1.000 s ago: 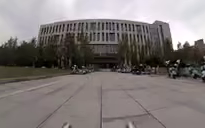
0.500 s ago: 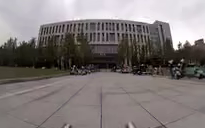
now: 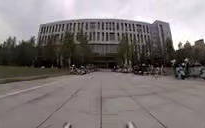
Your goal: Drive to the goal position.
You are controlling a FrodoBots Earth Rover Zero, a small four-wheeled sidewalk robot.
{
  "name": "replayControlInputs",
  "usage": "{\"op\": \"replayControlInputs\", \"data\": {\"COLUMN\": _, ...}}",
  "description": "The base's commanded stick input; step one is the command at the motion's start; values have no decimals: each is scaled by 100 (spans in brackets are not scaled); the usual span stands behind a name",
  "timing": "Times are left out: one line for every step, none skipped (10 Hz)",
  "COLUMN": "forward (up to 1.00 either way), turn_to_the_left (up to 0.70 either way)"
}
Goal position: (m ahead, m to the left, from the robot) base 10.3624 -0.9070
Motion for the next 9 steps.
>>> {"op": "replayControlInputs", "data": {"forward": 70, "turn_to_the_left": 0}}
{"op": "replayControlInputs", "data": {"forward": 70, "turn_to_the_left": 0}}
{"op": "replayControlInputs", "data": {"forward": 70, "turn_to_the_left": 0}}
{"op": "replayControlInputs", "data": {"forward": 70, "turn_to_the_left": 0}}
{"op": "replayControlInputs", "data": {"forward": 70, "turn_to_the_left": 0}}
{"op": "replayControlInputs", "data": {"forward": 70, "turn_to_the_left": 0}}
{"op": "replayControlInputs", "data": {"forward": 70, "turn_to_the_left": 0}}
{"op": "replayControlInputs", "data": {"forward": 70, "turn_to_the_left": 0}}
{"op": "replayControlInputs", "data": {"forward": 70, "turn_to_the_left": 0}}
